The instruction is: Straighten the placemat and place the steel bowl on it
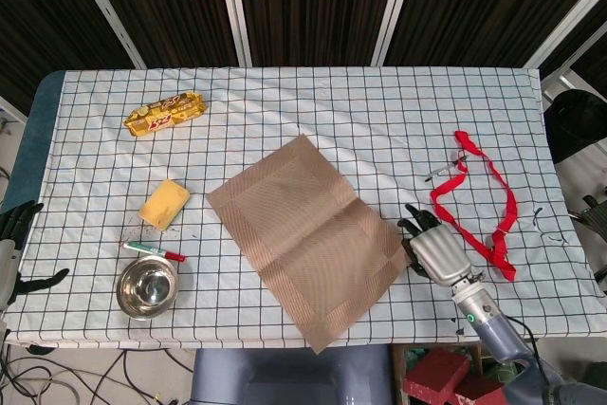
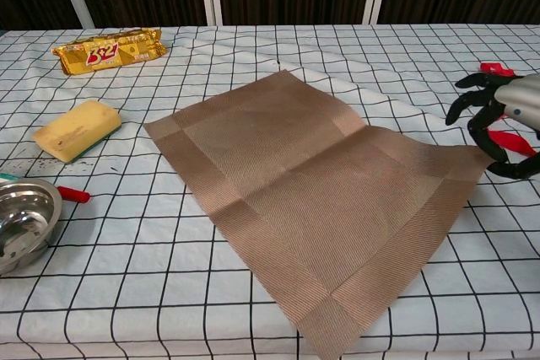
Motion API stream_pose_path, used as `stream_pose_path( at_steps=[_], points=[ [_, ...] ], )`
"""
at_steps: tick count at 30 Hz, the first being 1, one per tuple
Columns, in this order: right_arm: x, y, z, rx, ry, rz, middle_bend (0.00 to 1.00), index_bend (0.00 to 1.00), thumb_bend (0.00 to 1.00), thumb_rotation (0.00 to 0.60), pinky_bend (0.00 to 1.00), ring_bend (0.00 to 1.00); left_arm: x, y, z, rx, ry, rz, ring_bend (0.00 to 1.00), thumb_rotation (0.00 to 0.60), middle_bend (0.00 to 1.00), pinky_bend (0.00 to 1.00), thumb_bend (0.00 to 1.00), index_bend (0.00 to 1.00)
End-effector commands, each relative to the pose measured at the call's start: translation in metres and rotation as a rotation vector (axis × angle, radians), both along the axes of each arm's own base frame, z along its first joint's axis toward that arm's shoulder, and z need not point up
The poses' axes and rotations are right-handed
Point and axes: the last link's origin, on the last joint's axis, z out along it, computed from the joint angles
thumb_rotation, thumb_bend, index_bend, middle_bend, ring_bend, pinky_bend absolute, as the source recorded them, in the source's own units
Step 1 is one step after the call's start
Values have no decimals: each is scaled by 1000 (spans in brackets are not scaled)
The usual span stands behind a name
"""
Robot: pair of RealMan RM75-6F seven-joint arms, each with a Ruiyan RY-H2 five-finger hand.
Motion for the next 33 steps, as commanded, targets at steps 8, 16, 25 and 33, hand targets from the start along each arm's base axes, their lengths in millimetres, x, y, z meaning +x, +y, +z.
stream_pose_path(
  at_steps=[8,16,25,33],
  points=[
    [11,-60,12,-77,177,-10,260,700,406,600,168,64,1,-1,-1,-3,2,-3,0,600,47,0,91,98],
    [20,-88,17,-154,235,-24,245,688,403,600,168,62,1,-1,-2,-7,1,-3,0,600,47,0,90,98],
    [21,-86,27,-218,246,-88,0,0,104,600,157,0,2,-3,-4,-17,6,-7,0,600,47,0,90,99],
    [13,-57,57,-296,120,-143,0,0,24,600,157,0,4,-4,-6,-21,8,-5,0,600,43,0,90,99]
  ],
)
